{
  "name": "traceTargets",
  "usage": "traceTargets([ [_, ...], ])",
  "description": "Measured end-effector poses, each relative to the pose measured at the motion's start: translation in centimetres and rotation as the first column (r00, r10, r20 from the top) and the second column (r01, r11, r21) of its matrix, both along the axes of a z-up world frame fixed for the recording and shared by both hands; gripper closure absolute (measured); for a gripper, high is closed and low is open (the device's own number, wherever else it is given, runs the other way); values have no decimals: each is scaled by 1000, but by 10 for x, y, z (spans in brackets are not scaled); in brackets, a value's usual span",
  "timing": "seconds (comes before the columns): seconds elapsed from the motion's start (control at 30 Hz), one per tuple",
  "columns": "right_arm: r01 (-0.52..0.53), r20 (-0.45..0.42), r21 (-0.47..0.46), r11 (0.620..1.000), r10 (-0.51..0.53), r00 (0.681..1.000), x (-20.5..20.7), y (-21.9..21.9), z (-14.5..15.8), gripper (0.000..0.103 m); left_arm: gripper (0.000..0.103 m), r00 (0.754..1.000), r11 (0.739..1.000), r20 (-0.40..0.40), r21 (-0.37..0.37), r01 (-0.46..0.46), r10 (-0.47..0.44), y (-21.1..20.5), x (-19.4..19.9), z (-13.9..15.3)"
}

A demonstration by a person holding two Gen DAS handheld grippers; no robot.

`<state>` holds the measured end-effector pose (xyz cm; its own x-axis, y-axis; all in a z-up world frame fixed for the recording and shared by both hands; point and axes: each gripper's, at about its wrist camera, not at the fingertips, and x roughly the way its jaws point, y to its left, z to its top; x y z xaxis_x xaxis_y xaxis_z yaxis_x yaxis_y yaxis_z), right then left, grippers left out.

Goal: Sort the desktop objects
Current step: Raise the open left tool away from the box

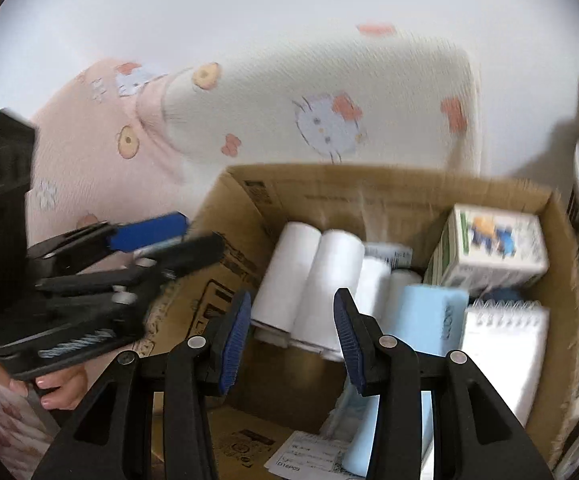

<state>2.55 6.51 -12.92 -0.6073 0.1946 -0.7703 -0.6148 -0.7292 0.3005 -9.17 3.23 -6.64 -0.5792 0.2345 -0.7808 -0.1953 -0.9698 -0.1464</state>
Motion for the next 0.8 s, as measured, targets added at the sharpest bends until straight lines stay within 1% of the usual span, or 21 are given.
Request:
traceTargets([
  [0.03,-6,19,54,999,5,1000,-3,-8,5,63,50,1000,1000,-6,-24,10,-10,1,4,-1],
  [0.07,-9,28,81,997,7,1000,0,-15,9,64,50,1000,999,-22,-33,4,-5,0,8,-1],
  [0.1,-11,54,116,993,5,999,-9,-13,9,63,50,999,999,-35,-38,7,-8,-1,11,0],
  [0.17,-10,94,161,987,-6,996,-6,-19,17,63,50,998,999,-52,-39,27,-29,-1,17,4],
  [0.2,-17,104,171,985,-1,995,2,-23,21,63,50,997,999,-64,-40,36,-39,-2,20,7],
  [0.27,-22,114,175,984,2,993,5,-30,27,63,50,994,996,-94,-74,48,-55,0,27,14],
  [0.3,-15,110,177,984,-5,994,8,-33,31,63,50,991,993,-116,-111,46,-59,1,31,17],
  [0.37,24,86,173,985,-39,996,17,-40,41,63,50,981,978,-177,-202,47,-83,5,42,22],
  [0.43,59,63,165,985,-70,996,21,-44,45,62,50,967,971,-231,-232,51,-106,5,52,28],
  [0.47,62,66,164,984,-74,995,20,-47,46,61,50,962,972,-245,-224,66,-122,3,57,31],
  [0.53,81,82,171,982,-96,992,20,-51,49,59,49,962,978,-236,-183,97,-139,-4,60,35],
  [0.6,101,93,185,977,-120,988,20,-55,52,50,49,966,982,-217,-154,108,-141,-10,61,37],
  [0.63,111,97,197,974,-132,986,20,-58,54,47,49,968,983,-211,-149,108,-138,-13,61,37],
  [0.67,116,104,206,972,-139,985,20,-61,55,42,49,969,983,-206,-148,108,-138,-15,62,37],
  [0.7,117,109,213,970,-142,984,19,-63,56,38,49,969,983,-199,-142,119,-146,-17,62,37],
  [0.8,111,132,228,967,-143,981,16,-71,57,37,48,968,982,-192,-128,141,-164,-19,66,38],
])
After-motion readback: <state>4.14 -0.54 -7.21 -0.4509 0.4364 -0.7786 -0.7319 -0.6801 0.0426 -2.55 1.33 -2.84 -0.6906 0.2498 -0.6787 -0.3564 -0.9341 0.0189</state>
